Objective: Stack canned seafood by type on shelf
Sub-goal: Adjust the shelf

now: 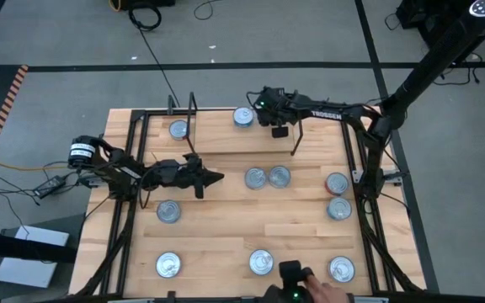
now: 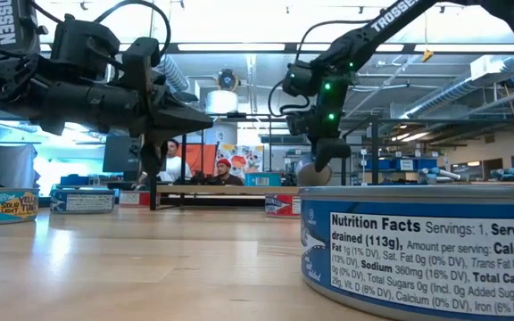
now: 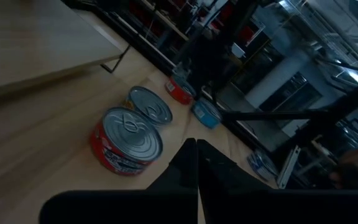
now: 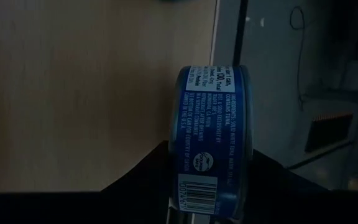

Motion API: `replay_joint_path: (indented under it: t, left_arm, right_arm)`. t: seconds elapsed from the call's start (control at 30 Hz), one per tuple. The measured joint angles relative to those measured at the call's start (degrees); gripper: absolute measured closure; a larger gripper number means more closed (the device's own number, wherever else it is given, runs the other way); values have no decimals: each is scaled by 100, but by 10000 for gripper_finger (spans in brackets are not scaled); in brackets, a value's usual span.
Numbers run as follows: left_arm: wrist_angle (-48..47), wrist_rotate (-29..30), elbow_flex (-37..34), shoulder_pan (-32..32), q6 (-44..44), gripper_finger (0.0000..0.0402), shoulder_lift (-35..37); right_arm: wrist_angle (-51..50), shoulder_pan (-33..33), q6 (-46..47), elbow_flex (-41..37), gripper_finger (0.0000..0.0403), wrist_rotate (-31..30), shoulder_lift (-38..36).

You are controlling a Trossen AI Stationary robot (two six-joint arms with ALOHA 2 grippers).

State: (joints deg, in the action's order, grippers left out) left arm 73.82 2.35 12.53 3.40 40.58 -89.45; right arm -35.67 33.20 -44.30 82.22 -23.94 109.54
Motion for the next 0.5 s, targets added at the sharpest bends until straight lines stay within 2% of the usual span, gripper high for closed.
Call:
replay_joint_path:
  t: [0.17,0.37,0.5]
  left_arm:
    - [-2,0,0,0,9,401,0]
    - [-2,0,0,0,11,401,0]
    - [-2,-2,0,0,13,401,0]
  right_arm:
    - [25,49,50,-5,255,224,-9]
    - [-21,43,109,-20,186,372,-2]
    - [-54,43,135,-20,171,505,-2]
